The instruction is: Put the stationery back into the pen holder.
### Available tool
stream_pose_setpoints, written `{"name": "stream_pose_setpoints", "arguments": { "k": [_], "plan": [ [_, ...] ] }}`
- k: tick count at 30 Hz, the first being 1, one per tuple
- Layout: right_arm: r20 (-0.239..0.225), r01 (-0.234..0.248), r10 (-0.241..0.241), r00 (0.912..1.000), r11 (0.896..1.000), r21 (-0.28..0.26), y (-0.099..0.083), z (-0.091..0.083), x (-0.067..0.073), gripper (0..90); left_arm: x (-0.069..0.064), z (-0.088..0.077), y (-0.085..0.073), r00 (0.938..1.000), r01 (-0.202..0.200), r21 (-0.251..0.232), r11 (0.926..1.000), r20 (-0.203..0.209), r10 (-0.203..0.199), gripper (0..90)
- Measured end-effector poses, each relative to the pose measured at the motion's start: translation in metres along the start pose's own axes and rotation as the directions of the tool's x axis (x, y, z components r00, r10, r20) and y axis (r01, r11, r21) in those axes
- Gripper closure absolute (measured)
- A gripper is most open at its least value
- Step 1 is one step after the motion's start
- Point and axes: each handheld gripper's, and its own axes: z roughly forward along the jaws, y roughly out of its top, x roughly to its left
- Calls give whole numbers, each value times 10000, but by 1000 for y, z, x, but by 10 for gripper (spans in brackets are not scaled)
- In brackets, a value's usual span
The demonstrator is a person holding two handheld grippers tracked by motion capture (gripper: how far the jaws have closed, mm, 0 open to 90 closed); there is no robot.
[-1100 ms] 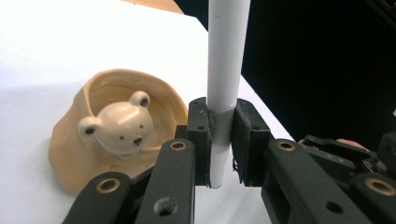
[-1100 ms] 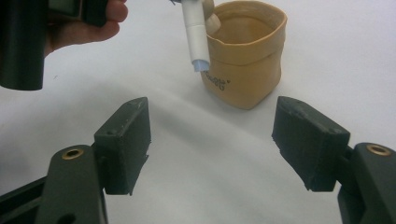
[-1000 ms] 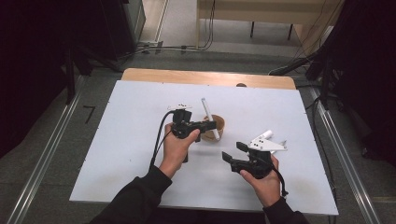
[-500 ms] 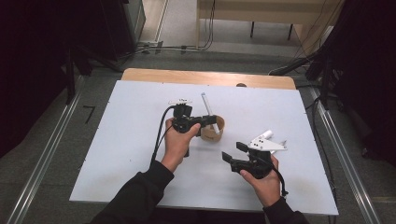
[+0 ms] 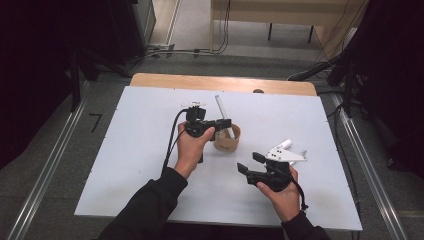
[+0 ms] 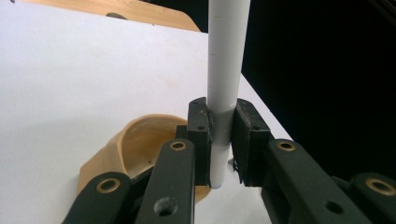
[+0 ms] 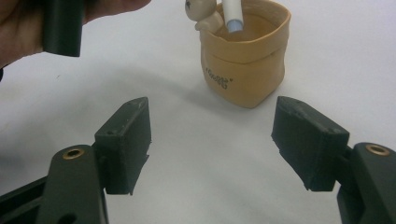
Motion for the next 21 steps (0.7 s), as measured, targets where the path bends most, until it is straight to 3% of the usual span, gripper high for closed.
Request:
{"name": "stream_pose_setpoints", "arguments": {
  "k": [7, 13, 21],
  "plan": [
    [-45, 36, -36, 10000, 10000, -9, 0, 0, 1, 265, 6, 3, 3, 9990, -215, -73, 9997, -387, 212, 792],
    [-54, 23, -23, 10000, 10000, 8, 0, 0, 1, 268, 13, 8, 5, 9979, -173, -107, 9998, -627, 166, 791],
    [-29, -1, 1, 10000, 10000, 16, -1, 0, 0, 269, 20, 15, 4, 9943, -359, 116, 9993, -1003, 369, 790]
  ]
}}
